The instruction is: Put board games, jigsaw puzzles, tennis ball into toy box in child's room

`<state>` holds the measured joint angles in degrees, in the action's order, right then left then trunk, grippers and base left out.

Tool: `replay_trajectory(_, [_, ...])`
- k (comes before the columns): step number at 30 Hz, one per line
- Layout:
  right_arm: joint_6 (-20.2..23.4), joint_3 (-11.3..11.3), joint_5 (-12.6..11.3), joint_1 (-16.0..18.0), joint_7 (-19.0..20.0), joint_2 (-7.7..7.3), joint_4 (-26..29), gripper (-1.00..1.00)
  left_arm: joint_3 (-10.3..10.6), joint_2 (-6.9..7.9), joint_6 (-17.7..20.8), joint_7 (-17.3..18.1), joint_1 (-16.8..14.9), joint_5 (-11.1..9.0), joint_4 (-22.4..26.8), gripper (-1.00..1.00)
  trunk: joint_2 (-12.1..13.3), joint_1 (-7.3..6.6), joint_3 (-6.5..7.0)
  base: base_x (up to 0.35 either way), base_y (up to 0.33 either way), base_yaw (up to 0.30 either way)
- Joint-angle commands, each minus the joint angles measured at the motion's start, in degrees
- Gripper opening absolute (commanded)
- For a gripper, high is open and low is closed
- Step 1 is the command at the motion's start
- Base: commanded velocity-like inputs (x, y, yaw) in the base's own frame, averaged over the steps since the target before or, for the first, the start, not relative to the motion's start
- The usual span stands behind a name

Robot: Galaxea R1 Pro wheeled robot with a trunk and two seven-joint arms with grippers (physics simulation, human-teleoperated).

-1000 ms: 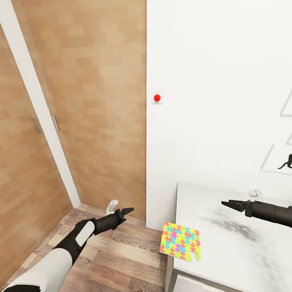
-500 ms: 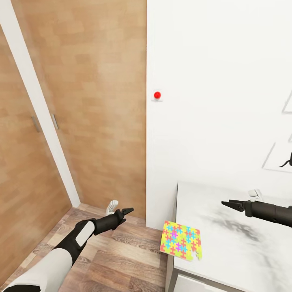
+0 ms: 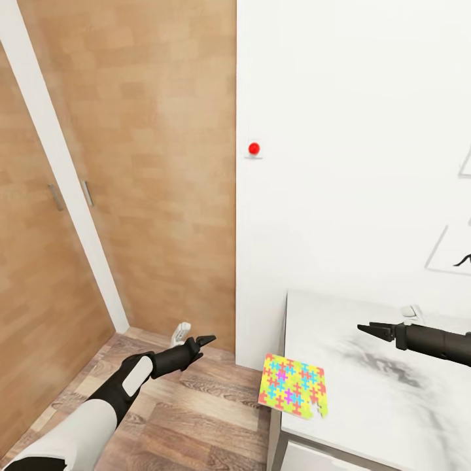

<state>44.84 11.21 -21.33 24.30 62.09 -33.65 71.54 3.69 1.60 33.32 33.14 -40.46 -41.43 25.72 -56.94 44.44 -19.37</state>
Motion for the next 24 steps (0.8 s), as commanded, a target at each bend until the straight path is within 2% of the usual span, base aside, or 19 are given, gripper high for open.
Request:
replay_trajectory(1, [0.33,0.01,-0.20,0.04,0.05,-0.01,0.00,1.00,0.36,0.07,0.25,-0.08,-0.04,-0.60,0.02,1.00,-0.47,0.23,-0.26,0.000,0.000,0.000])
replay_trajectory(8, [0.42,0.06,-0.22,0.04,0.08,-0.11,0.18,1.00,0.37,0.07,0.25,-0.89,-0.17,-0.62,-0.04,1.00,-3.27,1.77,-1.51,0.000,0.000,0.000])
replay_trajectory(15, [2.32,0.33,-0.30,-0.63,0.32,-0.39,2.16,1.00,0.46,-0.02,0.18,-1.23,-0.21,-0.67,-0.05,1.00,-3.27,1.77,-1.51,0.000,0.000,0.000])
replay_trajectory(20, [4.08,1.48,-0.34,-2.26,0.88,-1.02,5.10,1.00,0.49,-0.31,0.10,-1.40,-0.19,-0.64,-0.05,1.00,-3.27,1.77,-1.51,0.000,0.000,0.000])
replay_trajectory(24, [5.23,4.02,-0.38,-4.40,1.29,-1.34,8.37,1.00,0.53,-0.79,-0.03,-1.50,-0.17,-0.49,-0.07,1.00,-3.27,1.77,-1.51,0.000,0.000,0.000])
